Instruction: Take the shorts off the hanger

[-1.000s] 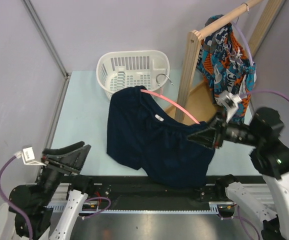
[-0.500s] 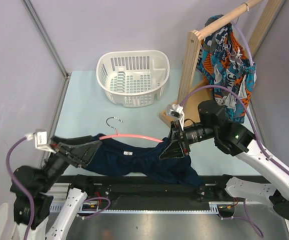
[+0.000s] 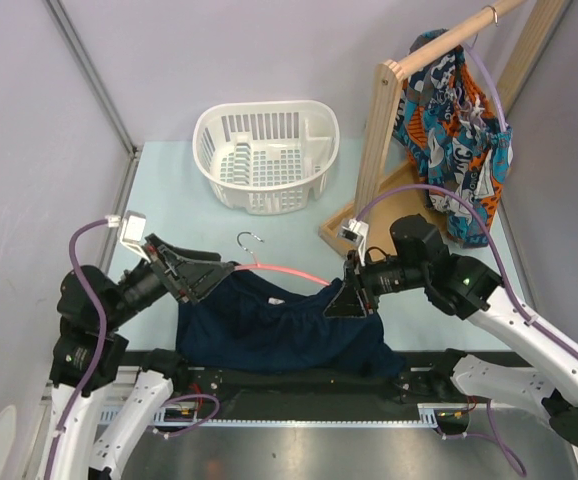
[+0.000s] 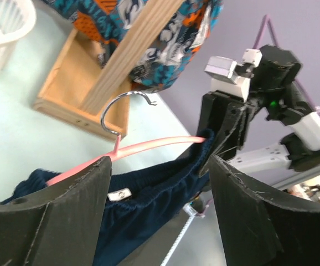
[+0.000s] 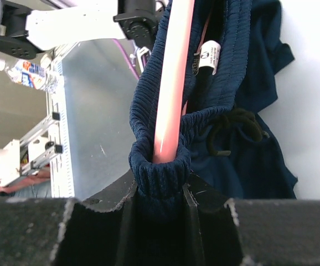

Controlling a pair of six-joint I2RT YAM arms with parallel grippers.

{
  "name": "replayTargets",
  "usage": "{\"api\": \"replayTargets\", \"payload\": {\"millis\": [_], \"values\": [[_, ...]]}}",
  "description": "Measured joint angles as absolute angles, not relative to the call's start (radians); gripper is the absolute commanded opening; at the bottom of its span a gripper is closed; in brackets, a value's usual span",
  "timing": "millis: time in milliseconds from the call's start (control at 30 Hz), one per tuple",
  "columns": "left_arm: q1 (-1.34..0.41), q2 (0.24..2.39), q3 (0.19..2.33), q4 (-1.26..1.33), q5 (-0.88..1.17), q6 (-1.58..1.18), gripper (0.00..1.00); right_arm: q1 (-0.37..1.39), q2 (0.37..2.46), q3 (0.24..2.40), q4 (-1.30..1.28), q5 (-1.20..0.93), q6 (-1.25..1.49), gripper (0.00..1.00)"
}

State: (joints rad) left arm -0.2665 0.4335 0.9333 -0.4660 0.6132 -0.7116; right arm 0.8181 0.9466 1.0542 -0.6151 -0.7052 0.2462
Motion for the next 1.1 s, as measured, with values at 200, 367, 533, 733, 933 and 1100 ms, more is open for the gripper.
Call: {"api": "replayTargets", "payload": {"millis": [200,367,533,733,933,1100], "values": [[-0.339,0.536,1.006,-0.551,0.533,-0.59,0.71,0.792,0.943,1.042,-0.598,-0.7,0.284,0.0],[-0.527,0.611,1.023,-0.6,0.381,-0.536,0.68,0.787,0.943,1.041,-0.569,-0.699,0.313,0.0],[-0.68,0.693,1.066,-0.608,0.197,-0.509,0.55,0.787,0.942,1.039,-0.55,-0.7,0.332,0.0],[-0.768,0.758,1.099,-0.6,0.025,-0.496,0.52,0.786,0.924,1.028,-0.548,-0.7,0.347,0.0],[-0.882,0.841,1.103,-0.564,-0.11,-0.488,0.5,0.786,0.887,1.023,-0.539,-0.701,0.363,0.0],[-0.945,0.909,1.109,-0.523,-0.22,-0.48,0.18,0.784,0.871,1.001,-0.541,-0.693,0.387,0.08]]}}
